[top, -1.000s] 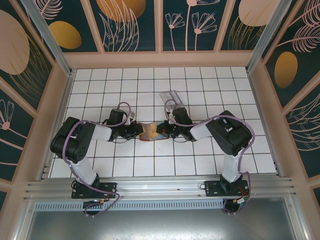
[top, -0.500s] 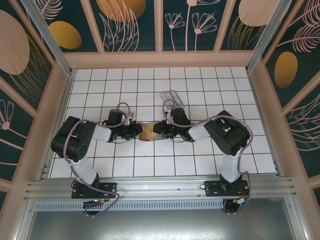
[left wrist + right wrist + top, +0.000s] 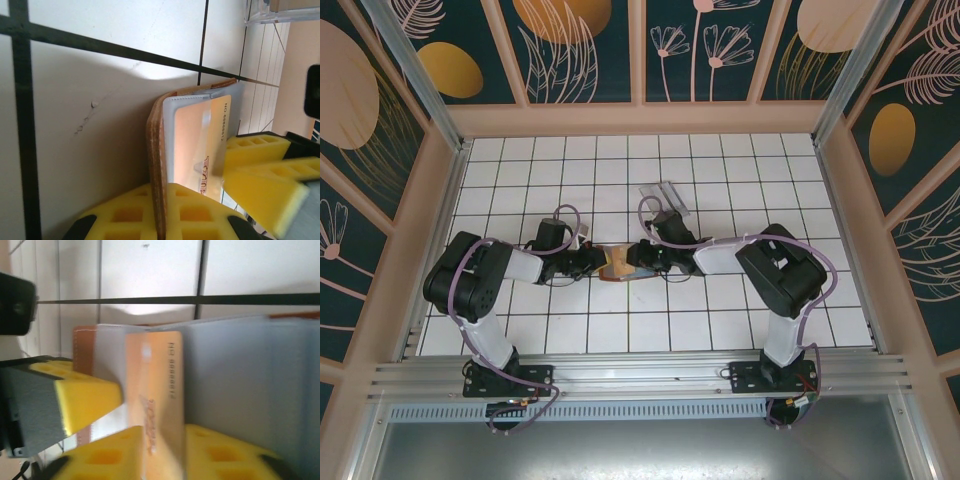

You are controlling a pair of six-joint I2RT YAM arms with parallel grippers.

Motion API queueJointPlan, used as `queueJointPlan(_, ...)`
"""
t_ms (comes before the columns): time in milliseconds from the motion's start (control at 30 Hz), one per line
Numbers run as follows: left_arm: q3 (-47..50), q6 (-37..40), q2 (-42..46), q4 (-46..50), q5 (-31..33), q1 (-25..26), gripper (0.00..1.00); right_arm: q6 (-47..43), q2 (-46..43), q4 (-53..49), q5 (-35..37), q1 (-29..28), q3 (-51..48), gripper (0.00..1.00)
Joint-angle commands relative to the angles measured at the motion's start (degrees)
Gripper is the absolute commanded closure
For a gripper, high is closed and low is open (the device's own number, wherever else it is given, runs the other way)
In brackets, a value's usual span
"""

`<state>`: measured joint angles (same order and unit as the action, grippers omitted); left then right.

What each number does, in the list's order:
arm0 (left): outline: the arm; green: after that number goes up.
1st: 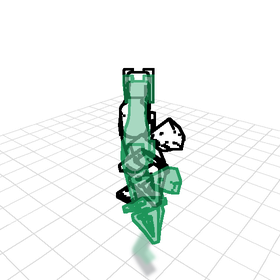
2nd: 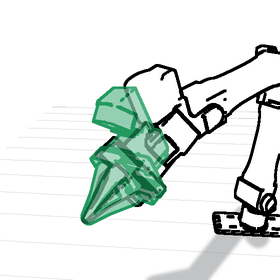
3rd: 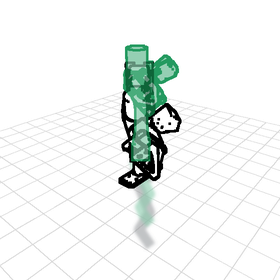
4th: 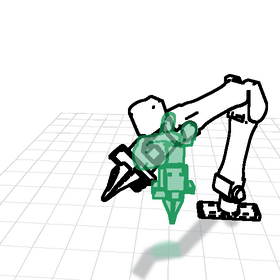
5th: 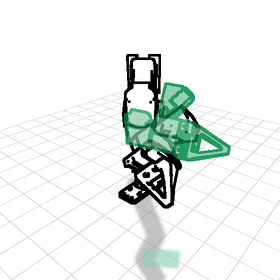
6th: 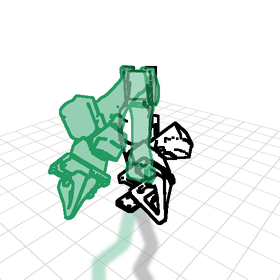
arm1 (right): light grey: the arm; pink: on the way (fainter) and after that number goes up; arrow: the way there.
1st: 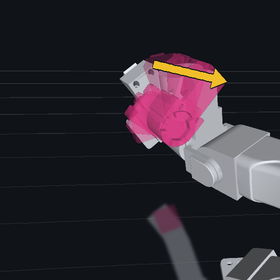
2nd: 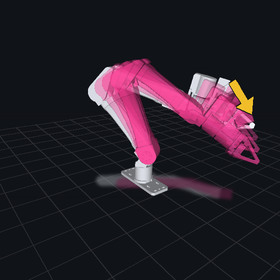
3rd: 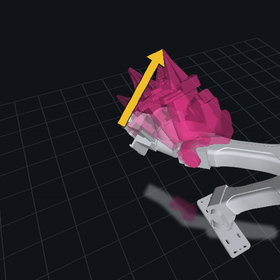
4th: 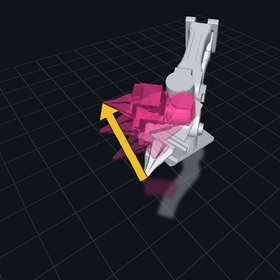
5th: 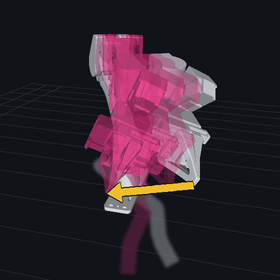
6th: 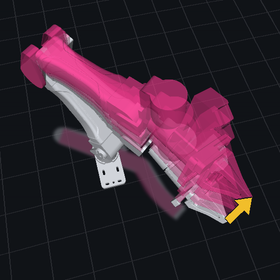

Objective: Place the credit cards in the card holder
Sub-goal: Insert the credit card into the card slot.

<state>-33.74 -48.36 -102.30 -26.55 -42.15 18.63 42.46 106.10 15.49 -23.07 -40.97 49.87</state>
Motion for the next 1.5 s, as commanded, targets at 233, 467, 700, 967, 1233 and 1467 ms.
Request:
queueJointPlan(233,-2.3,1.0,-1.0,3.7,0.3,0.2,0.59,1.8,2.0,-0.1,-2.2,-0.2,-1.9,1.00)
queueJointPlan(467,-1.2,-1.7,0.0,5.1,1.9,-3.0,0.36,3.5,3.0,2.5,-3.8,-0.1,-2.7,1.00)
queueJointPlan(700,-1.5,2.5,5.8,15.1,7.4,-4.5,0.38,2.9,3.1,2.3,-4.1,0.0,-2.4,1.00)
queueJointPlan(967,-2.0,5.3,7.9,21.2,10.9,-5.3,0.45,1.9,4.5,1.8,-5.0,0.1,-1.0,1.00)
queueJointPlan(1233,-2.2,5.5,6.1,18.6,7.6,-5.4,0.93,2.8,5.7,3.5,-6.6,-0.1,-0.2,1.00)
queueJointPlan(1467,-1.8,4.1,4.4,15.8,5.4,-5.3,1.00,7.0,6.7,7.9,-7.6,-0.7,-0.1,1.00)
